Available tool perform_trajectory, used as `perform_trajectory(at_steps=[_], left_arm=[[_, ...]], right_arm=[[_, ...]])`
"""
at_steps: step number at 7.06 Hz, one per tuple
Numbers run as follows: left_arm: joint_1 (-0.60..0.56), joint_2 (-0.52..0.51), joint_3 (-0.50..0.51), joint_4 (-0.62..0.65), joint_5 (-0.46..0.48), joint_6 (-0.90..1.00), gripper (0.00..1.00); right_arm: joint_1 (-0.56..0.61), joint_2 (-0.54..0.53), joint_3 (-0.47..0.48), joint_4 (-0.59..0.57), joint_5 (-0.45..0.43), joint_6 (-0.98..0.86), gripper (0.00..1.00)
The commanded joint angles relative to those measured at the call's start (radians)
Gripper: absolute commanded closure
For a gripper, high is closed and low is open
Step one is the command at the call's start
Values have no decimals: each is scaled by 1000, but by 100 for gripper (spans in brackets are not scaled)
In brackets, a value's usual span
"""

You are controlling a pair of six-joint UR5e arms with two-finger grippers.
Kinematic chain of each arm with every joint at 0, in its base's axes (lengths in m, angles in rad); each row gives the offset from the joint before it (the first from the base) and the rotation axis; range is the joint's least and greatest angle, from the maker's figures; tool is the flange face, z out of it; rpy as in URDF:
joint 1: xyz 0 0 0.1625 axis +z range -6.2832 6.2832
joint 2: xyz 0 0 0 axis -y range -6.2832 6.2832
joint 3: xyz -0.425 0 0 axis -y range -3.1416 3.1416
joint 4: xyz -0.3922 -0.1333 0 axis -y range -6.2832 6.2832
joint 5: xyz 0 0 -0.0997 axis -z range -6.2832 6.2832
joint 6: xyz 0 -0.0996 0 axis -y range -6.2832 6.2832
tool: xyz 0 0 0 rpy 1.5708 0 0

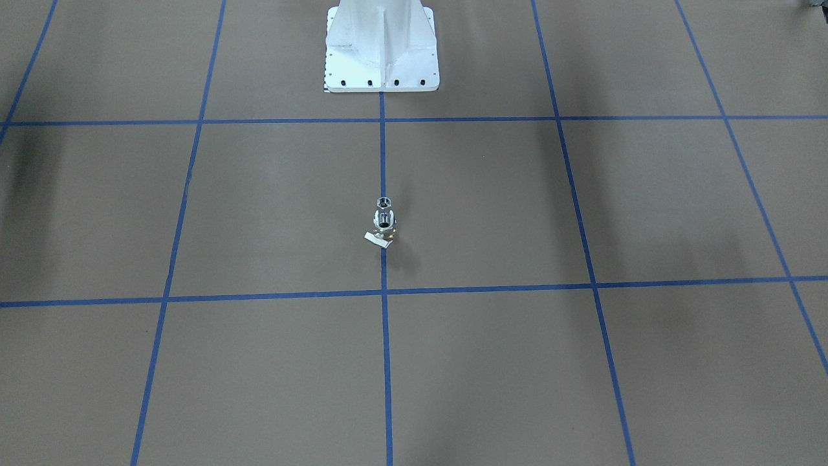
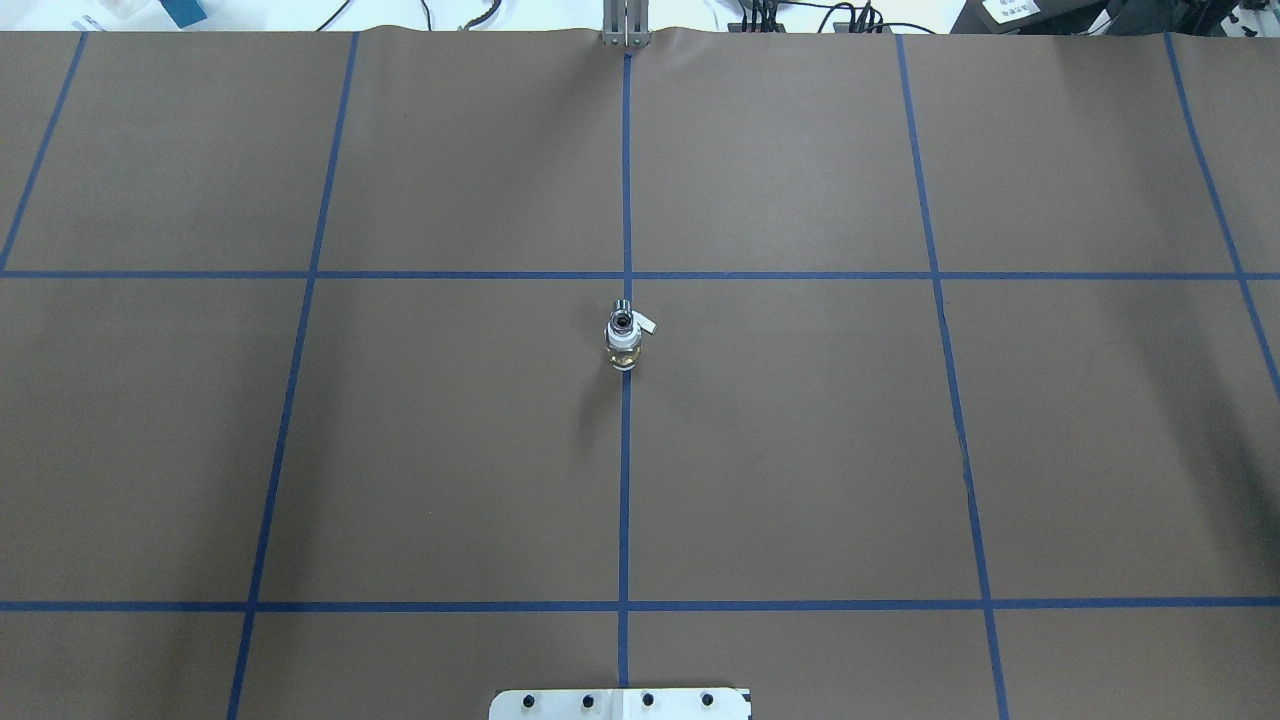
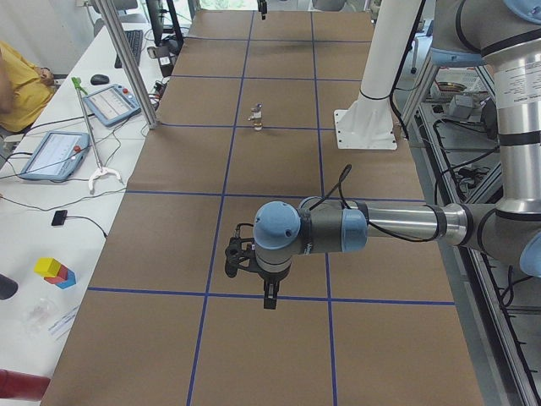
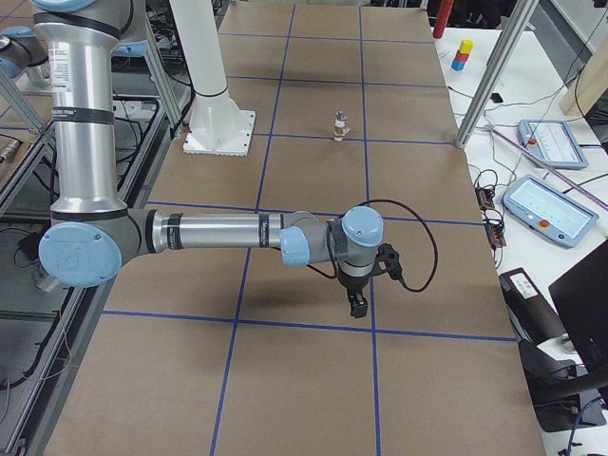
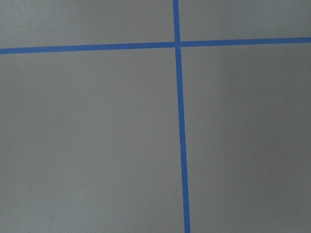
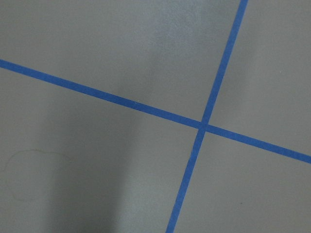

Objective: Assemble PPR valve and pipe with both arms

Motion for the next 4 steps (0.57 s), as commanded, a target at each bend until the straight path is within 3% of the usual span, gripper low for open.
perform_trajectory(at_steps=[1,4], left_arm=[[-2,2,2,-1,1,2,0],[-3,15,5,4,5,0,0]], right_arm=[[17,-19,11,1,3,0,1],[23,-24,11,1,3,2,1]])
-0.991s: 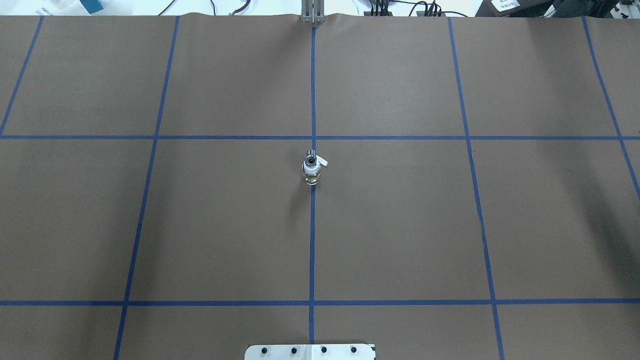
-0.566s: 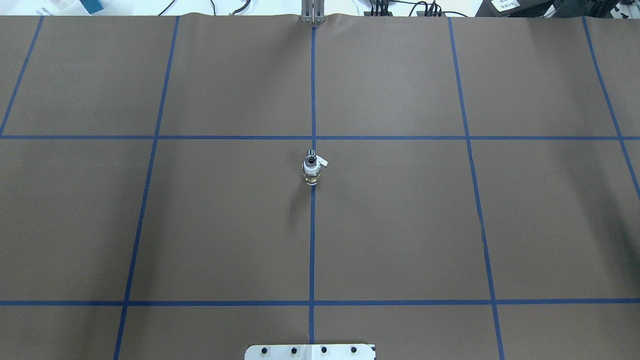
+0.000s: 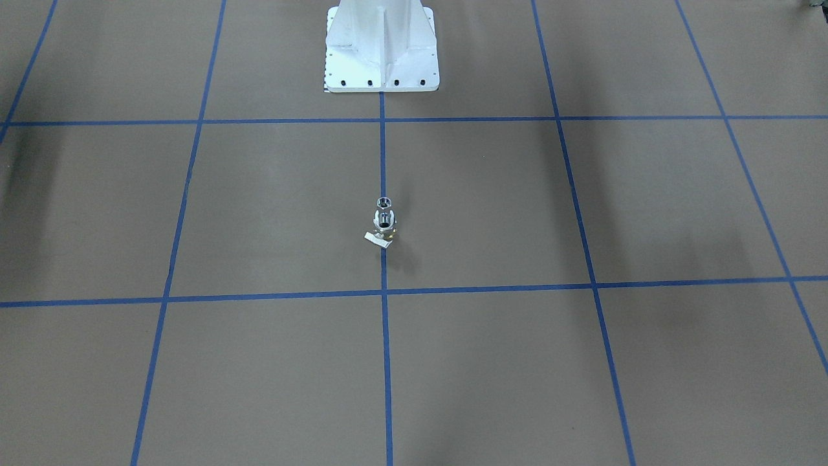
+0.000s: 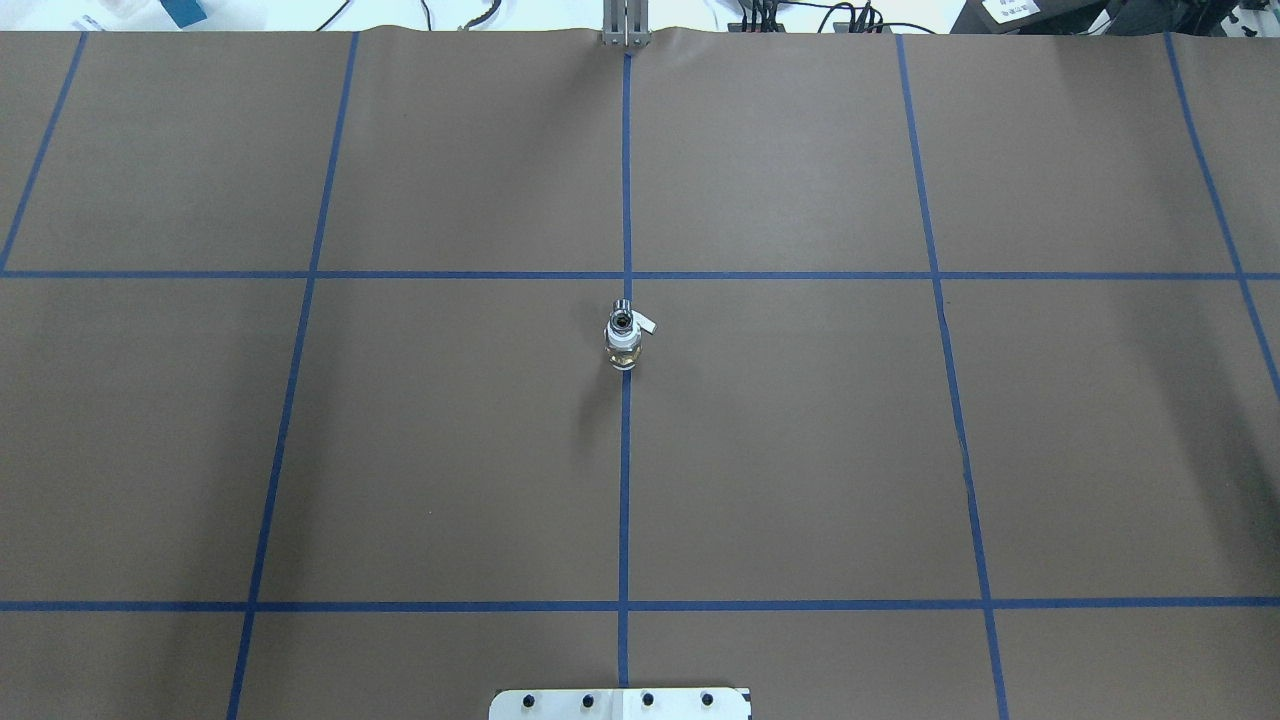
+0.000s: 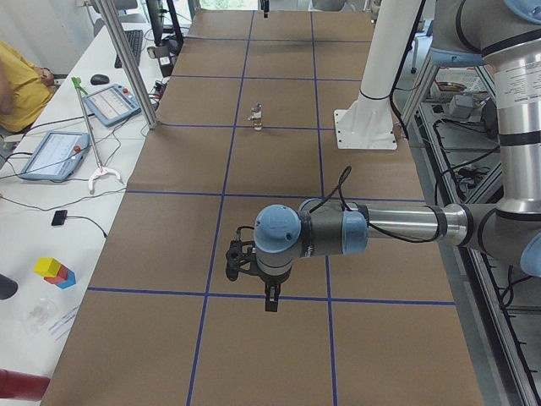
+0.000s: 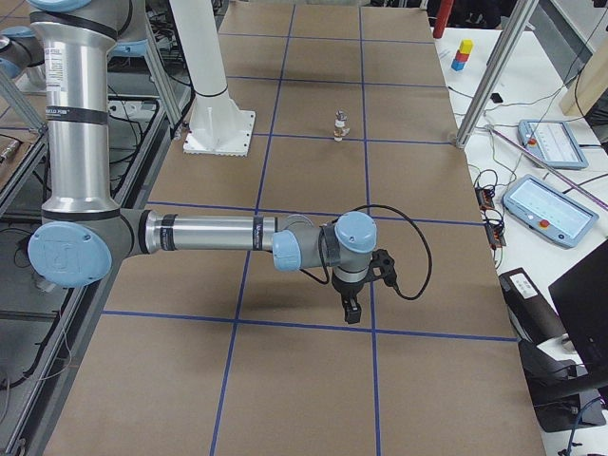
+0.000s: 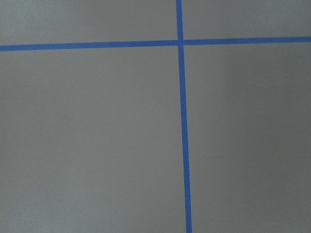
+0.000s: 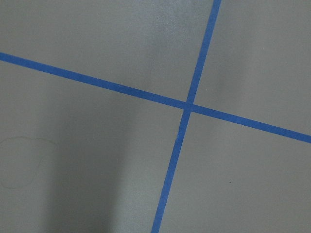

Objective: Assemble PPR valve and pipe with both arms

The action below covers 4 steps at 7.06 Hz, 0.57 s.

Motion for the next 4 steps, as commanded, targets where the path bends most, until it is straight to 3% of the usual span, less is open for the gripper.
perform_trajectory(at_steps=[1,4], left_arm=[[-2,24,-5,4,5,3,0],[-1,31,-2,4,3,3,0]], right_arm=[[12,-1,1,-1,0,2,1],[15,-4,-4,-3,2,2,1]])
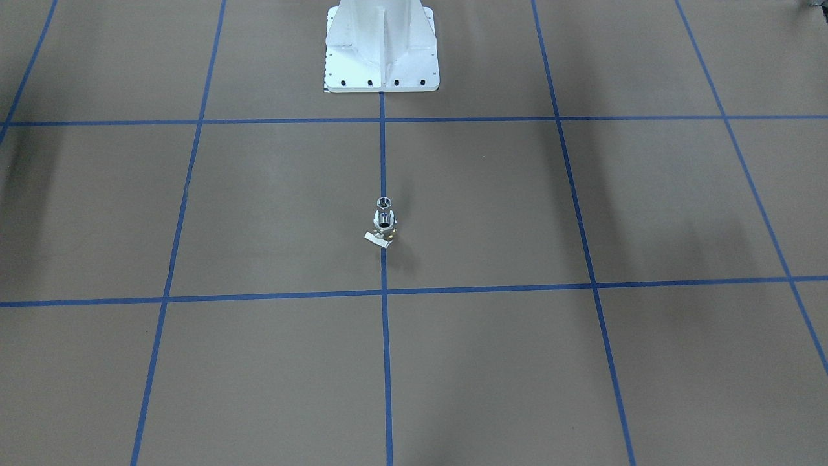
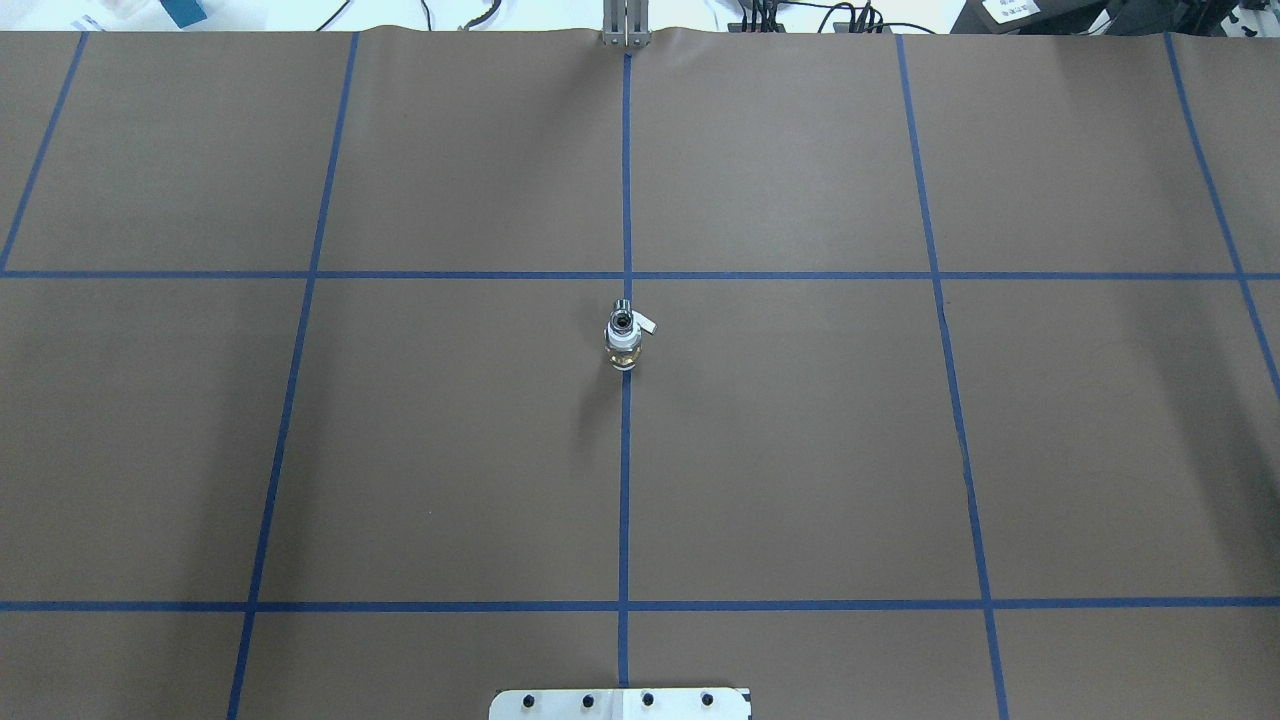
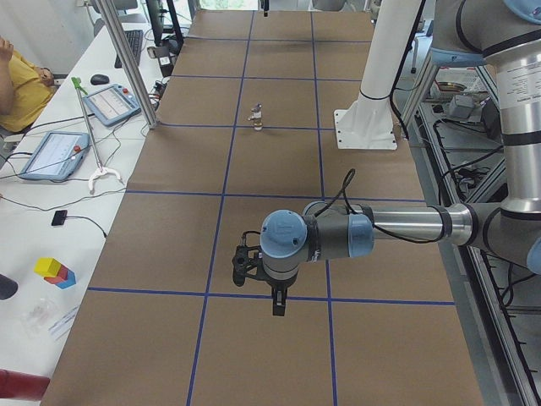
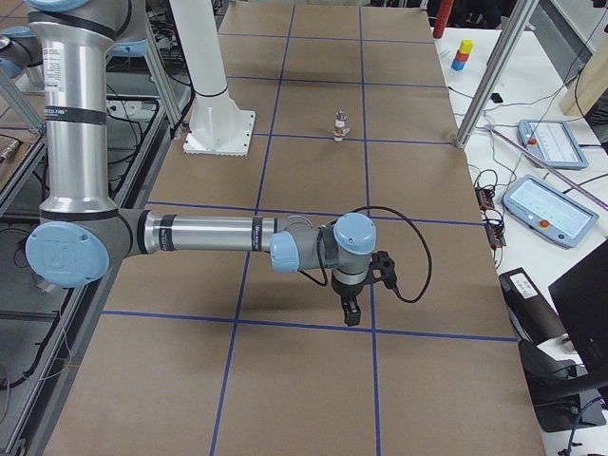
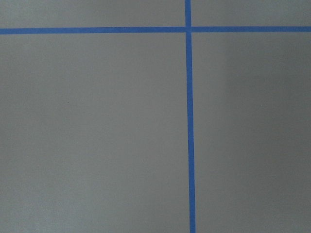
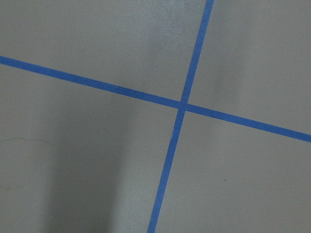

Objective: Assemble PPR valve and pipe with both arms

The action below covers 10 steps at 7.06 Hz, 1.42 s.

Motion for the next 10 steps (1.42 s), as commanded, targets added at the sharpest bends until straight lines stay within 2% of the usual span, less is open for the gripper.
perform_trajectory(at_steps=[1,10], left_arm=[[0,4,-1,0,0,0,0],[0,10,-9,0,0,0,0]], right_arm=[[1,-2,0,-1,1,0,0],[1,-2,3,0,20,41,0]])
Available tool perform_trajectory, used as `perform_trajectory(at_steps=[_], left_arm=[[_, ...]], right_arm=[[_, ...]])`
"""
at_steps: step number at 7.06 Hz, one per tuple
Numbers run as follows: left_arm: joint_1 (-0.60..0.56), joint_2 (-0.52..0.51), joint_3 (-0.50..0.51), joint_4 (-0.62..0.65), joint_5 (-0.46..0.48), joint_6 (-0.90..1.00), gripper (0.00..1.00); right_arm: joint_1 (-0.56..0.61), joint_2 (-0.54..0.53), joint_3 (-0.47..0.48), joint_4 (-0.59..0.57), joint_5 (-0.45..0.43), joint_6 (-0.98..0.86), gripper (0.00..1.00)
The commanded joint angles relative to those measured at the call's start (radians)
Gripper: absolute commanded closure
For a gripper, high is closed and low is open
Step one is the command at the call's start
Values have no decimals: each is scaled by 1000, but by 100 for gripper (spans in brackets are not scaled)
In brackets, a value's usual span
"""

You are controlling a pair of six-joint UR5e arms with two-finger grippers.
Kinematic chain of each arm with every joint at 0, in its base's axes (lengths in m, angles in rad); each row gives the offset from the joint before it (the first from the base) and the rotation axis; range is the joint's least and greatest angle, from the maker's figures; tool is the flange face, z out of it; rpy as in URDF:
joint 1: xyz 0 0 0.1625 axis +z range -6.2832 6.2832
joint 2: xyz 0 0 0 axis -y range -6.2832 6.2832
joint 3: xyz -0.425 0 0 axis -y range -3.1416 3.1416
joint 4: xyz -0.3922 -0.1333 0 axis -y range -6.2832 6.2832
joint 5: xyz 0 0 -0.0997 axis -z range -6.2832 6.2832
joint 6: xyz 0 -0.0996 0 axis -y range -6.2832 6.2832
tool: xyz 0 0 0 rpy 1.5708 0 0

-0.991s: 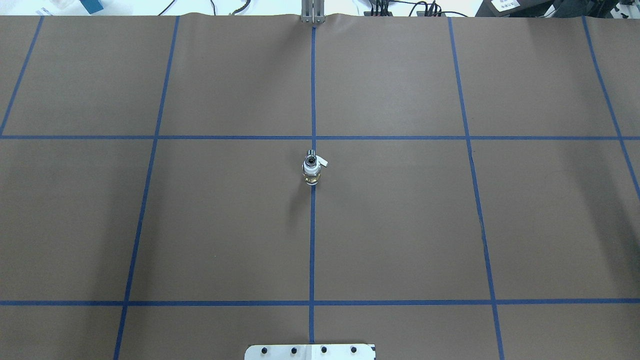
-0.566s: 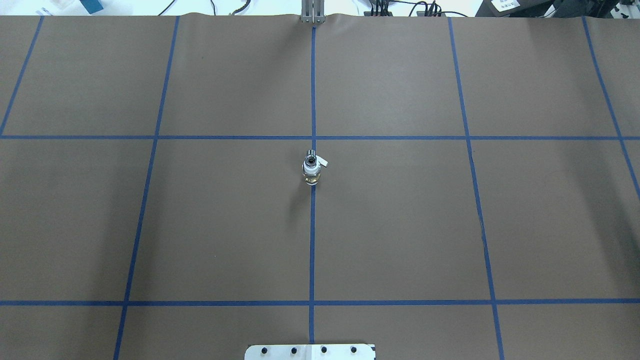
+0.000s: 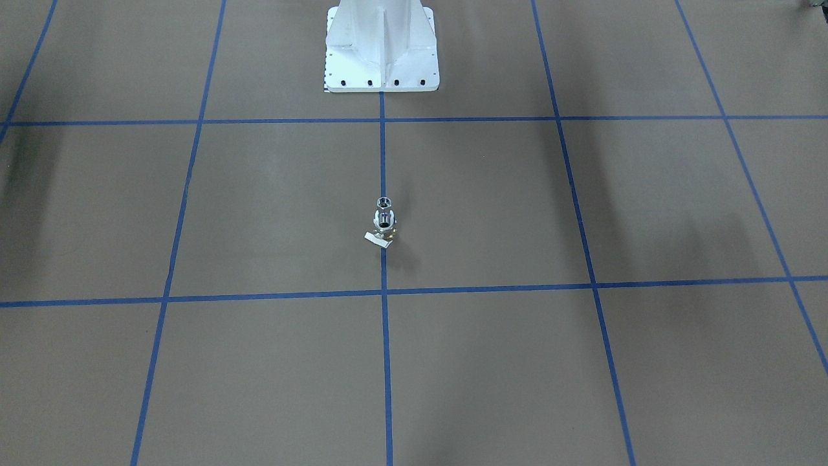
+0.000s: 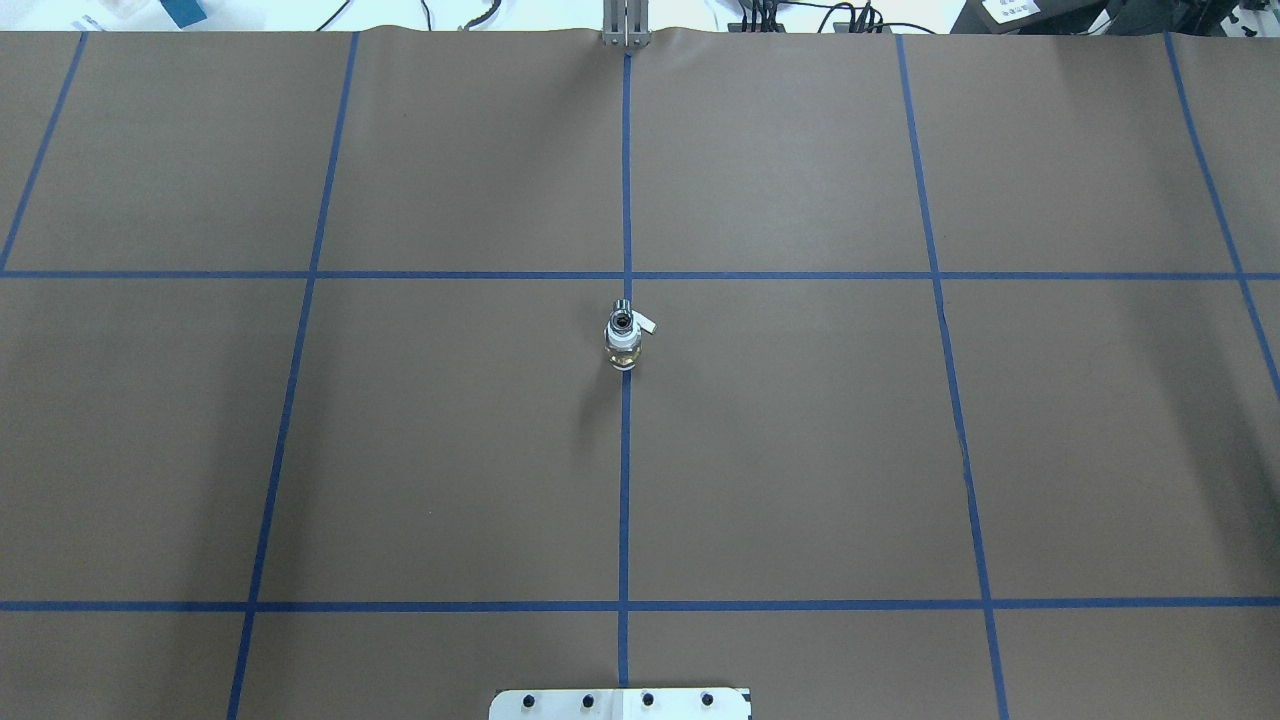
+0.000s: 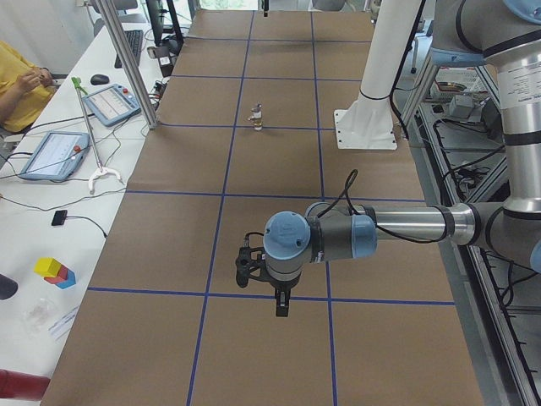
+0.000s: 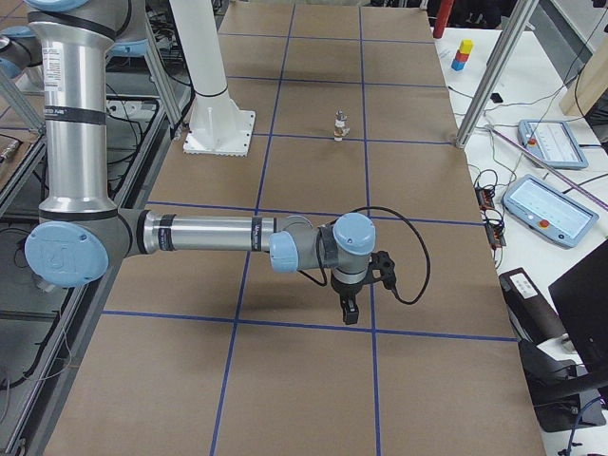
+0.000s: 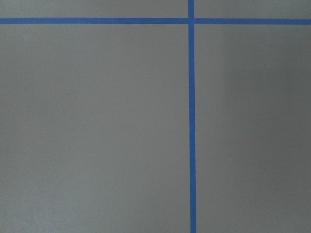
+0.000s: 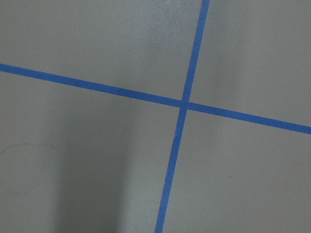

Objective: Assemble PPR valve and pipe with both arms

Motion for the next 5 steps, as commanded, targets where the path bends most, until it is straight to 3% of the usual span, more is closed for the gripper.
perform_trajectory(at_steps=[1,5], left_arm=[[0,-1,0,0,0,0,0],[2,-1,-1,0,0,-2,0]], right_arm=[[0,0,-1,0,2,0,0],[0,0,-6,0,26,8,0]])
